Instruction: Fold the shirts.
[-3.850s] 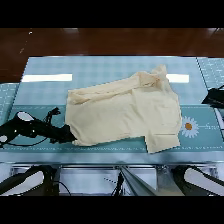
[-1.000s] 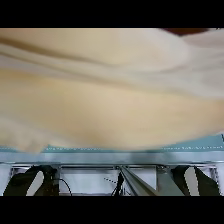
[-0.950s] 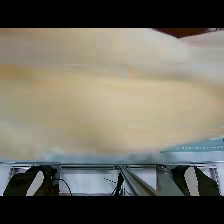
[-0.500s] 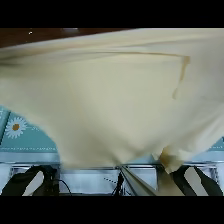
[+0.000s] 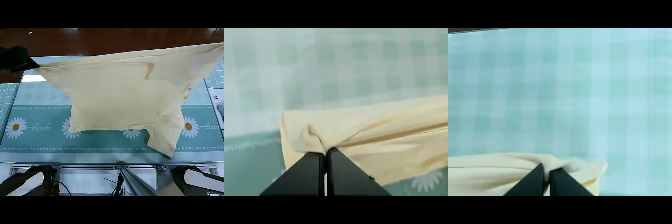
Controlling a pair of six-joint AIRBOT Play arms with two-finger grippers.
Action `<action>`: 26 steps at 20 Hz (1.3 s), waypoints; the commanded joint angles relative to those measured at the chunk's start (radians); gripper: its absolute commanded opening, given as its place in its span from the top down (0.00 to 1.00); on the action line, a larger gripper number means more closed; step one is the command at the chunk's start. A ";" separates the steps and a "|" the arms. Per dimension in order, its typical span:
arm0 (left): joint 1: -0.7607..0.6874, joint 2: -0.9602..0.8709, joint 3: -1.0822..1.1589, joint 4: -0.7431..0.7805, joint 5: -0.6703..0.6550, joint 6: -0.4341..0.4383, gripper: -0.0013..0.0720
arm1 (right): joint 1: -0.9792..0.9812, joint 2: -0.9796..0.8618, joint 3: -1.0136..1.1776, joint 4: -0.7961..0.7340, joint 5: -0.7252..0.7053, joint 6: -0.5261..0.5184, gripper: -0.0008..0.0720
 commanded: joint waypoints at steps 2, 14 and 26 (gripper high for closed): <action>-0.006 -0.156 -0.008 -0.003 0.311 0.085 0.95 | 0.137 -0.175 0.001 -0.091 -0.330 0.006 0.94; -0.071 -0.519 -0.008 -0.003 0.678 0.103 0.95 | 0.180 -0.542 0.001 -0.081 -0.512 0.145 0.94; -0.029 -0.560 0.044 -0.003 0.221 0.098 0.95 | 0.166 -0.533 0.001 -0.158 -0.160 0.137 0.94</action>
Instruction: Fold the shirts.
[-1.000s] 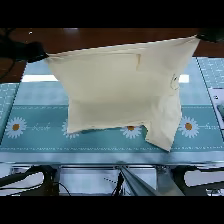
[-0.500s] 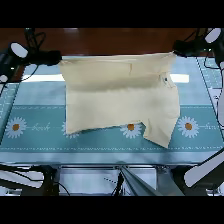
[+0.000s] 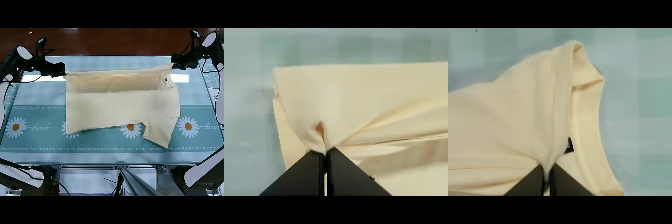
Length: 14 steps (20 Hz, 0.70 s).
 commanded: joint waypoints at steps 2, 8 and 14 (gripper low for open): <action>0.006 -0.011 0.007 0.000 -0.161 -0.008 0.95 | 0.006 0.000 0.000 -0.035 0.088 0.026 0.94; 0.041 -0.001 0.024 0.024 -0.355 -0.015 0.27 | -0.011 0.033 0.000 -0.101 0.257 -0.068 0.56; 0.151 0.171 -0.134 0.034 -0.477 0.006 0.27 | -0.120 0.172 -0.098 -0.250 0.471 -0.114 0.44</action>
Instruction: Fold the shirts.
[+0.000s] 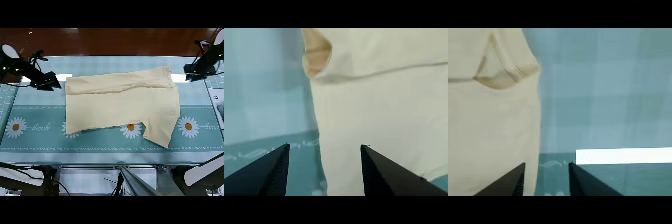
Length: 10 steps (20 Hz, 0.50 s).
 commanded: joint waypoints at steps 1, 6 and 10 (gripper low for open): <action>0.064 0.145 -0.183 -0.006 -0.018 0.040 0.27 | -0.086 0.114 -0.132 -0.011 0.056 -0.039 0.36; 0.142 0.354 -0.722 -0.269 0.144 0.166 0.22 | -0.236 0.304 -0.587 0.461 -0.159 -0.132 0.30; 0.144 0.372 -0.885 -0.301 0.121 0.241 0.15 | -0.241 0.403 -0.791 0.461 -0.285 -0.201 0.31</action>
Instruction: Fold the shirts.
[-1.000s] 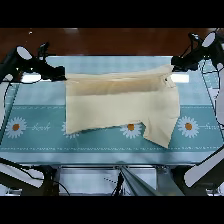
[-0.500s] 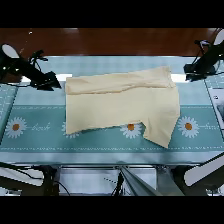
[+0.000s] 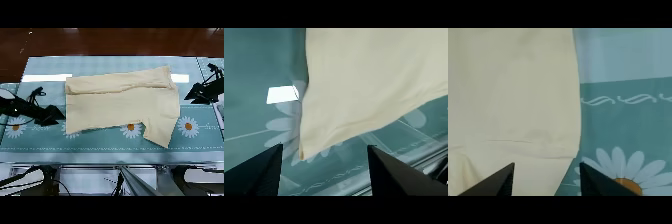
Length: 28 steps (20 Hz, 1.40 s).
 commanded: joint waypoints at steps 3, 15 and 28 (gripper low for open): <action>0.011 0.034 -0.156 -0.068 0.052 0.074 0.15 | -0.021 0.119 -0.181 0.065 -0.138 -0.080 0.31; -0.225 -0.068 -0.156 -0.195 0.319 0.005 0.64 | -0.027 0.196 -0.181 0.088 -0.149 -0.068 0.30; -0.127 -0.084 -0.156 -0.195 0.251 0.052 0.95 | -0.154 0.257 -0.581 0.111 -0.221 -0.111 0.30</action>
